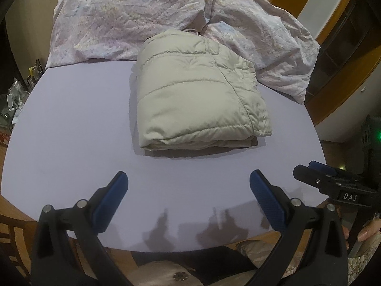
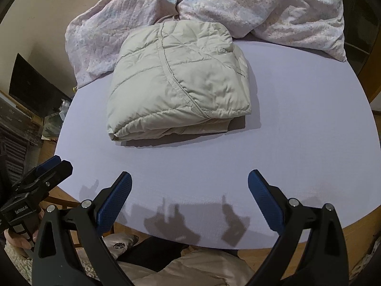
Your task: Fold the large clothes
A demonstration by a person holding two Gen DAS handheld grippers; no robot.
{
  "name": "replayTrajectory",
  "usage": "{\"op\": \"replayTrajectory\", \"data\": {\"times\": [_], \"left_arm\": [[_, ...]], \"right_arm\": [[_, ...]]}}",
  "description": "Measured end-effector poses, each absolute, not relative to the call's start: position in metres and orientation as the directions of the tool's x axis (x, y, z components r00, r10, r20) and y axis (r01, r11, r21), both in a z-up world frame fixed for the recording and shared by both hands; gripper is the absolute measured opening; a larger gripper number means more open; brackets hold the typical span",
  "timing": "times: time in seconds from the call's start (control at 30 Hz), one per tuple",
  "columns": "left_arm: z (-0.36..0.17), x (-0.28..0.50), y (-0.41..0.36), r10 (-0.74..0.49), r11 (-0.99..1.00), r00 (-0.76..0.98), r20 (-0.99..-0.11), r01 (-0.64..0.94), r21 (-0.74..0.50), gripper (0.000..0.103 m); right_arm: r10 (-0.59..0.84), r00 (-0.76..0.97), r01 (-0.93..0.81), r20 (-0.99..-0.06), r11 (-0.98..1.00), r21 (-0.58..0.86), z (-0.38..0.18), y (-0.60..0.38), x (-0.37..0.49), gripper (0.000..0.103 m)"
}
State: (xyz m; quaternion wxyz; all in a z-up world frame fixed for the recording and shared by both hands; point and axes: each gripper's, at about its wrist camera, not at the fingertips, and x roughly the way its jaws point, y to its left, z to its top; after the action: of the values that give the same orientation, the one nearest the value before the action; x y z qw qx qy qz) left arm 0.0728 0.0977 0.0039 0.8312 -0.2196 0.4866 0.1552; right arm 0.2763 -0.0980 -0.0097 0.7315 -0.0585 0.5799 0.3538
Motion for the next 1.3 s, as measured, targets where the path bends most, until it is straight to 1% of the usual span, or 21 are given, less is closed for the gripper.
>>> {"op": "replayTrajectory", "data": {"times": [0.53, 1.3], "left_arm": [[0.004, 0.071, 0.094, 0.045, 0.849, 0.498, -0.866, -0.476, -0.229, 0.101], [0.005, 0.068, 0.088, 0.028, 0.85, 0.512, -0.859, -0.465, -0.249, 0.101]], "right_arm": [[0.465, 0.114, -0.579, -0.878, 0.749, 0.322, -0.007, -0.102, 0.275, 0.1], [0.475, 0.109, -0.574, -0.873, 0.747, 0.335, -0.008, -0.106, 0.275, 0.1]]}}
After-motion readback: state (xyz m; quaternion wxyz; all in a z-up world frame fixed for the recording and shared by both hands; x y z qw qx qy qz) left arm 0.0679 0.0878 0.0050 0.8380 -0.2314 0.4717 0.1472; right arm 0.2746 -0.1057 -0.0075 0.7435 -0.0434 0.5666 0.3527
